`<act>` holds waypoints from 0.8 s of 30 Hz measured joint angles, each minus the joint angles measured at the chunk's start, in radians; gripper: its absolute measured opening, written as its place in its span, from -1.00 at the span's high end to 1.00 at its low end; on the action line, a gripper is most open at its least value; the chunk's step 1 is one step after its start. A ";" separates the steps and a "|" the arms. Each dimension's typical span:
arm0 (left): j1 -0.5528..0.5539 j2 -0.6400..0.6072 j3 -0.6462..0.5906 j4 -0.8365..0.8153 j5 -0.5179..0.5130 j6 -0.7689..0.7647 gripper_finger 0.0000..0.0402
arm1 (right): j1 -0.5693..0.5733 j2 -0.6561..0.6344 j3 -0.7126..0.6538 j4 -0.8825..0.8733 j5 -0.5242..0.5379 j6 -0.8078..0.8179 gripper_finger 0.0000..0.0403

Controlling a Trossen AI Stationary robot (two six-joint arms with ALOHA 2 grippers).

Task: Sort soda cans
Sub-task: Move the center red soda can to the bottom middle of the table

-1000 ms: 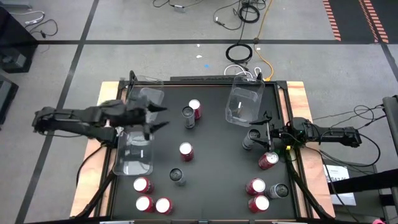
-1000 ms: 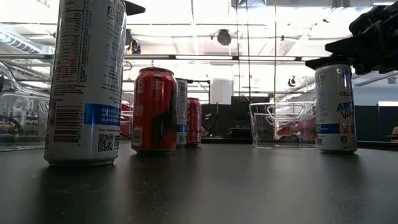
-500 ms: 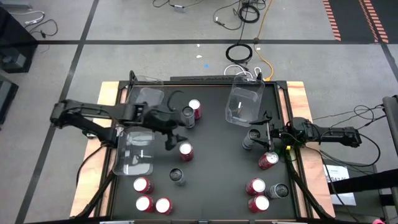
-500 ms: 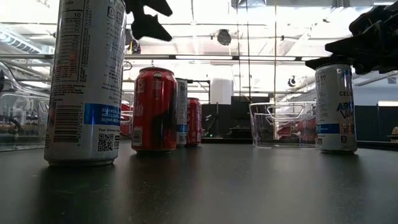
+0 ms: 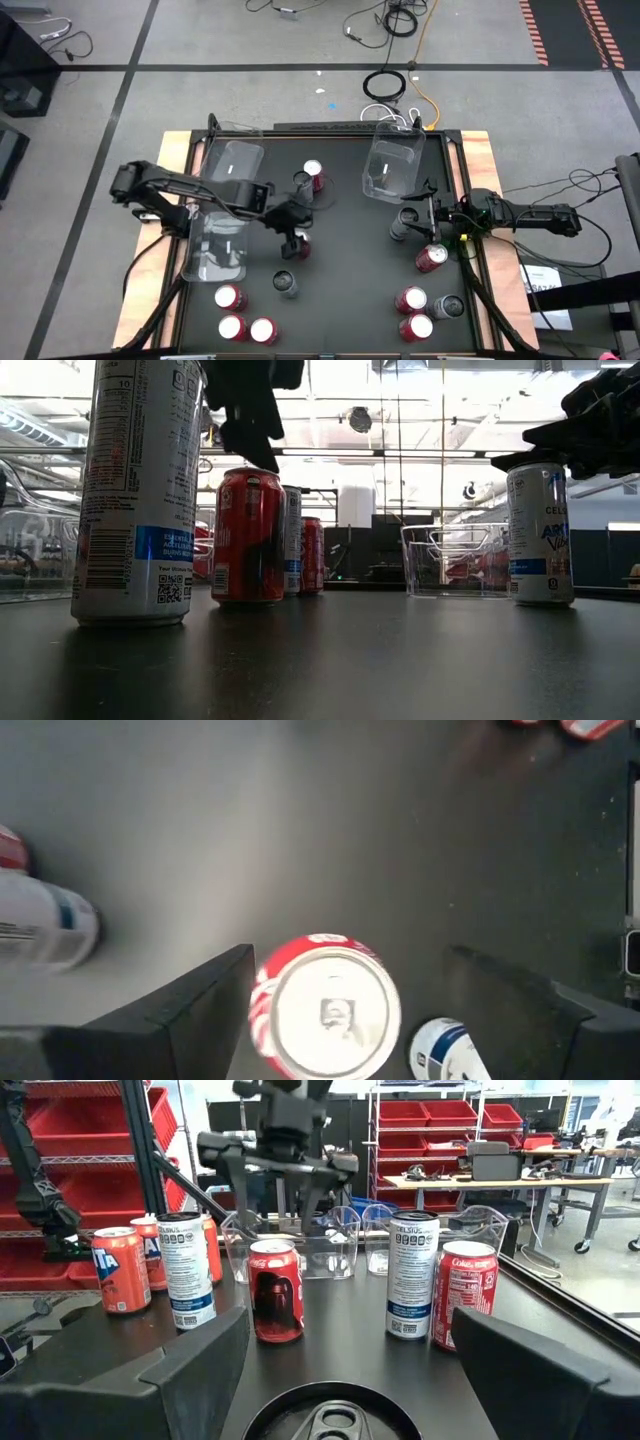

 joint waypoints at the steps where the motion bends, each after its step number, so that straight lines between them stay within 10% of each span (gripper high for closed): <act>1: -0.005 0.009 0.000 -0.002 0.000 -0.007 -0.65 | 0.000 0.000 0.000 0.000 0.000 0.000 -0.68; 24: -0.013 0.148 0.003 -0.031 -0.101 -0.162 -0.65 | 0.000 0.000 0.000 0.000 0.000 0.000 -0.68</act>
